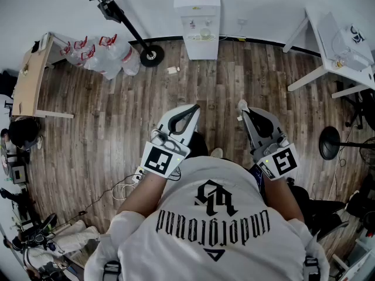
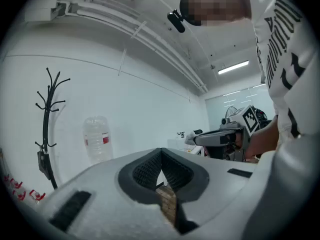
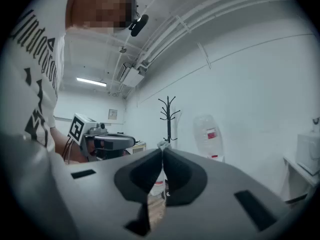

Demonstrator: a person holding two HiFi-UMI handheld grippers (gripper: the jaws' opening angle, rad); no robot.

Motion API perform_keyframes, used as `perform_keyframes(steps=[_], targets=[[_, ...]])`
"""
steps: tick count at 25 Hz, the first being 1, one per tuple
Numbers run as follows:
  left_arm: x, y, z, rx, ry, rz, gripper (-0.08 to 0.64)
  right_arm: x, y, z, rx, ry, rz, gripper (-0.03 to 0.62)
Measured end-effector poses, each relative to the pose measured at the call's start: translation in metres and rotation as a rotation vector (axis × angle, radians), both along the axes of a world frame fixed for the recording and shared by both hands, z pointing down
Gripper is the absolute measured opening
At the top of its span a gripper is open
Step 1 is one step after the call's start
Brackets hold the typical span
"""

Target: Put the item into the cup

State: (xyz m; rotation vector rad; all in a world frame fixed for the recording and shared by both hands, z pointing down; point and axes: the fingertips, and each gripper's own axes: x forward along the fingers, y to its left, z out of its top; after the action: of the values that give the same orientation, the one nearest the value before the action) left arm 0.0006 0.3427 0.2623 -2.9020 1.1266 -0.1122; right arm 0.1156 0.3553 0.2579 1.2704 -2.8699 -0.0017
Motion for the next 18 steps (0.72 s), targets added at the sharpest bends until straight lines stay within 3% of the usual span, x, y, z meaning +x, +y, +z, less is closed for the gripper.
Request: perform_keyframes(steps=[9, 18], targets=[[-0.017, -0.037, 0.010, -0.024, -0.002, -0.002, 0.006, -0.013, -0.036, 0.006, -0.011, 0.008, -0.001, 0.014], [-0.056, -0.107, 0.019, -0.034, 0.008, -0.006, 0.006, -0.050, -0.102, 0.012, -0.018, 0.034, -0.016, 0.015]])
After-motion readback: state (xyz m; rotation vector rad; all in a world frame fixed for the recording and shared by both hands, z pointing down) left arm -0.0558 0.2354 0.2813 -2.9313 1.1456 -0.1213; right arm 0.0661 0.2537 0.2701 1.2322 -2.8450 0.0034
